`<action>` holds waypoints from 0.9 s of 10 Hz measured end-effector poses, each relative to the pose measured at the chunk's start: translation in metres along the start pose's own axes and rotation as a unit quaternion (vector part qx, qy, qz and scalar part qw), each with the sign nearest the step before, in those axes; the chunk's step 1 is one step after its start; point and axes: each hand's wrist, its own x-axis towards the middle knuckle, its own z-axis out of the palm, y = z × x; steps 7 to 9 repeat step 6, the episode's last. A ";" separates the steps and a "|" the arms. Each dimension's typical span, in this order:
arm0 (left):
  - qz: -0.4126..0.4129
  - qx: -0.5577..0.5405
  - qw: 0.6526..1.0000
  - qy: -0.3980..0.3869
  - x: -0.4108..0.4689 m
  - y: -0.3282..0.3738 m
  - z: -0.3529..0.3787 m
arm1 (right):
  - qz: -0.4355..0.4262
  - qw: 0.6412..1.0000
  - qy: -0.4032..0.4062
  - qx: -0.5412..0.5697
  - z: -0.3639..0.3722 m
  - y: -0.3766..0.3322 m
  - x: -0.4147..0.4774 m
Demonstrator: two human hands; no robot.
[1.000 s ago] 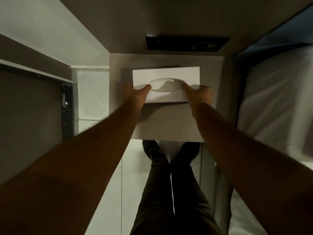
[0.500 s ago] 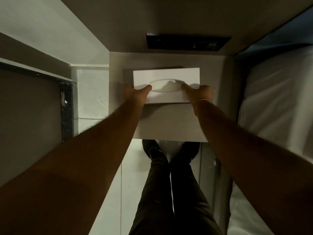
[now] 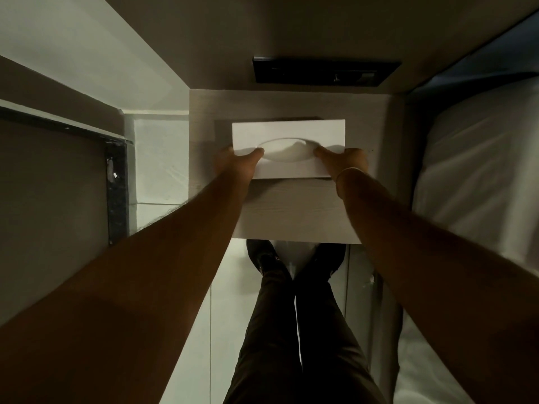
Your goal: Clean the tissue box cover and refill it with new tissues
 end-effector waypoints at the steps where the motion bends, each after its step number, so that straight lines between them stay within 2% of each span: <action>1: -0.001 -0.011 1.000 -0.010 0.003 -0.001 -0.001 | -0.007 1.000 -0.003 -0.011 -0.001 0.002 0.002; 3: 0.013 -0.023 1.000 -0.017 -0.002 -0.004 -0.003 | -0.006 1.000 -0.004 -0.029 -0.002 0.003 0.003; 4: 0.035 -0.006 0.999 -0.016 0.001 -0.005 -0.004 | -0.038 0.999 0.009 -0.031 0.001 0.003 -0.002; 5: 0.095 0.127 0.987 0.031 -0.015 -0.011 -0.006 | -0.087 0.993 0.030 -0.077 0.000 0.007 -0.014; 6: 0.292 0.245 0.918 0.114 -0.066 -0.022 -0.013 | -0.263 0.929 0.087 -0.247 -0.022 0.013 -0.051; 9: 0.292 0.245 0.918 0.114 -0.066 -0.022 -0.013 | -0.263 0.929 0.087 -0.247 -0.022 0.013 -0.051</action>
